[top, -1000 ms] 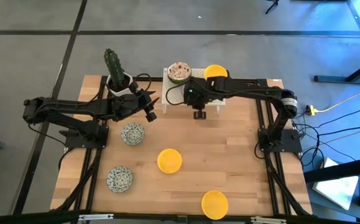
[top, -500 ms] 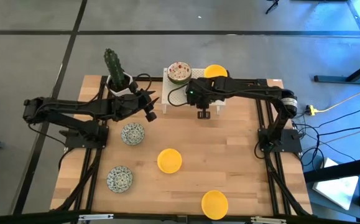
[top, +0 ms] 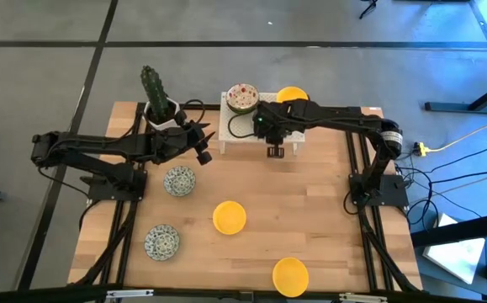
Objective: Pick & Place Mini bowls
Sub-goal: Put the right white blue bowl on the shelf, then stack the top white blue bowl on top of the white blue bowl on the shelf
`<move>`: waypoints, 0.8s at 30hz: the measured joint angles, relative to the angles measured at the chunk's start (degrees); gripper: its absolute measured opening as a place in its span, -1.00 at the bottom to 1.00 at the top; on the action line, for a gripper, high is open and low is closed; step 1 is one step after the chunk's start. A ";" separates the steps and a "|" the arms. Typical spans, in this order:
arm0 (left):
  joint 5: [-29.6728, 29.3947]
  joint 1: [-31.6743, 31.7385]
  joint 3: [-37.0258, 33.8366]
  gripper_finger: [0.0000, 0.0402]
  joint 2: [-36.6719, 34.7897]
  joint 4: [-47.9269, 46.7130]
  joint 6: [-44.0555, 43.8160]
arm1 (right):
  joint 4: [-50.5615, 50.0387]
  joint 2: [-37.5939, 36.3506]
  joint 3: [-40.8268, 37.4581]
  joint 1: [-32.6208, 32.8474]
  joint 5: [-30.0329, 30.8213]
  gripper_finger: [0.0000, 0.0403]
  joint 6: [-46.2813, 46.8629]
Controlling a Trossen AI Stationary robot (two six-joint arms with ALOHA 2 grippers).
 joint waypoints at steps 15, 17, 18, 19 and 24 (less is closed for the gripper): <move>10.88 -0.02 0.02 -0.30 0.00 -20.61 -11.60 | -2.17 -3.83 3.94 6.44 0.37 -0.42 7.09; 10.86 0.00 0.02 -0.30 0.00 -22.98 -15.23 | 1.56 -5.80 2.24 7.78 0.19 -0.42 7.57; 10.88 0.00 0.04 -0.30 0.00 -23.78 -16.88 | 3.54 -6.95 0.75 8.40 -0.22 -0.42 7.64; 10.93 0.00 0.25 -0.30 0.00 -24.92 -18.16 | 5.78 -8.07 -1.03 9.07 -0.33 -0.42 7.37; 10.59 -0.93 2.31 -0.30 -0.02 -25.72 -21.21 | 17.41 -13.65 -10.29 10.74 1.40 -0.42 3.16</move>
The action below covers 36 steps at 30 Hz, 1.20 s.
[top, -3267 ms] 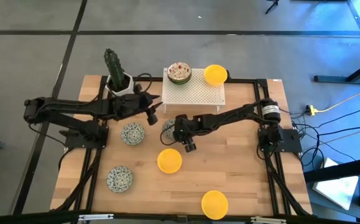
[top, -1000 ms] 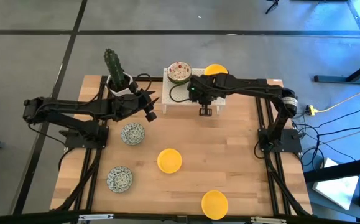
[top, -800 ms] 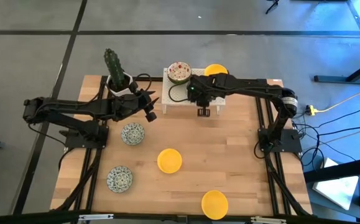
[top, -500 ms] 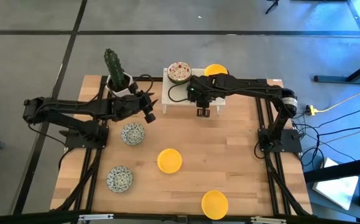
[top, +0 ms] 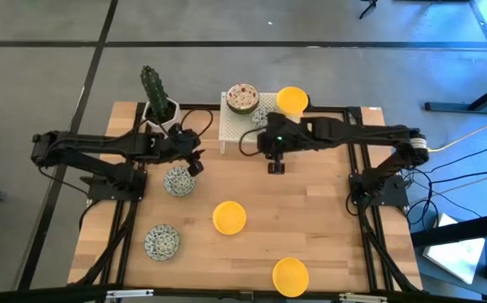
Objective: Pick & Place Mini bowls
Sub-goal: Stack the top white blue bowl on top of the white blue bowl on the shelf
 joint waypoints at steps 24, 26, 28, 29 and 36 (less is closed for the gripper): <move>8.51 -25.64 1.01 -0.09 16.78 -12.25 -29.04 | 18.20 -23.02 -28.59 5.34 2.56 -0.42 8.18; 7.33 -25.51 1.01 -0.03 17.23 -13.17 -29.12 | 18.26 -23.02 -28.59 5.97 2.55 -0.42 8.23; 6.16 -25.51 1.01 0.03 17.25 -13.15 -29.08 | 18.33 -23.02 -28.59 6.58 2.58 -0.42 8.25; 5.70 -25.51 1.15 0.05 17.25 -13.42 -28.94 | 18.47 -23.02 -28.59 6.84 2.59 -0.42 8.23; 4.61 -25.51 2.82 0.04 17.24 -21.82 -31.22 | 19.10 -23.02 -28.59 7.07 2.70 -0.42 8.12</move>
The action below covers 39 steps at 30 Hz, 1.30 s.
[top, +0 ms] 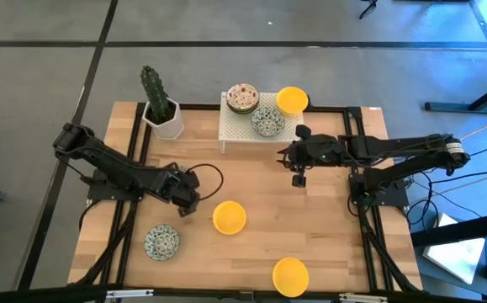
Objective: Pick & Place Mini bowls
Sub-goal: Stack the top white blue bowl on top of the white blue bowl on the shelf
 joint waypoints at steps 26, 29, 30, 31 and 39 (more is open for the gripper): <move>6.16 2.77 2.11 -0.94 10.26 -0.43 17.58 | -3.69 0.02 -1.83 0.26 -0.65 -0.42 -0.46; 4.87 0.14 4.84 -0.95 9.84 -0.44 29.69 | -1.09 0.11 -4.36 0.22 -6.19 -0.42 -2.02; 4.38 -0.82 5.81 -0.95 9.84 -0.44 35.60 | 0.37 0.42 -5.10 0.24 -8.64 -0.42 -2.82; 4.00 -1.78 6.87 -0.95 9.84 -0.47 42.17 | 2.15 0.78 -5.80 0.37 -11.72 -0.42 -3.89; 3.80 -1.42 14.22 -0.95 9.78 1.47 67.13 | 15.65 8.18 -7.35 4.33 -23.49 -0.41 -18.69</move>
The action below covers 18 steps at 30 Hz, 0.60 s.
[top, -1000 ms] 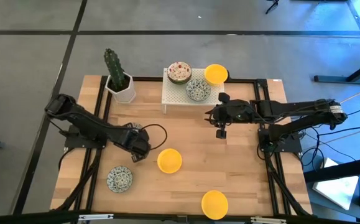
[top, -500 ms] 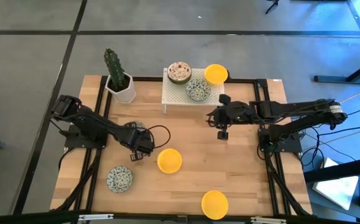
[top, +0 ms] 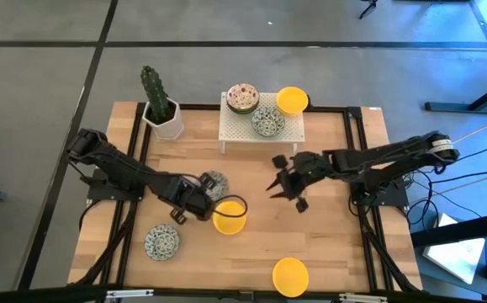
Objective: Pick & Place Mini bowls
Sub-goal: Stack the top white blue bowl on top of the white blue bowl on the shelf
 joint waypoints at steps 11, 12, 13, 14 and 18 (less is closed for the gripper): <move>3.33 6.47 3.33 -0.95 0.00 10.01 21.14 | -2.30 14.86 12.59 1.55 5.96 -0.08 -13.18; 3.92 6.76 3.32 -0.95 0.00 10.18 21.96 | -3.01 15.72 13.36 1.55 5.94 -0.06 -13.24; 4.37 7.03 3.17 -0.95 0.00 10.18 22.64 | -3.61 16.43 14.05 1.55 5.95 -0.05 -13.28; 5.01 7.29 3.06 -0.95 0.01 10.16 23.24 | -4.19 17.07 14.74 1.55 5.92 -0.05 -13.41; 5.26 7.94 3.20 -0.95 0.02 11.99 24.81 | -5.12 19.28 17.39 1.72 5.98 -0.04 -16.51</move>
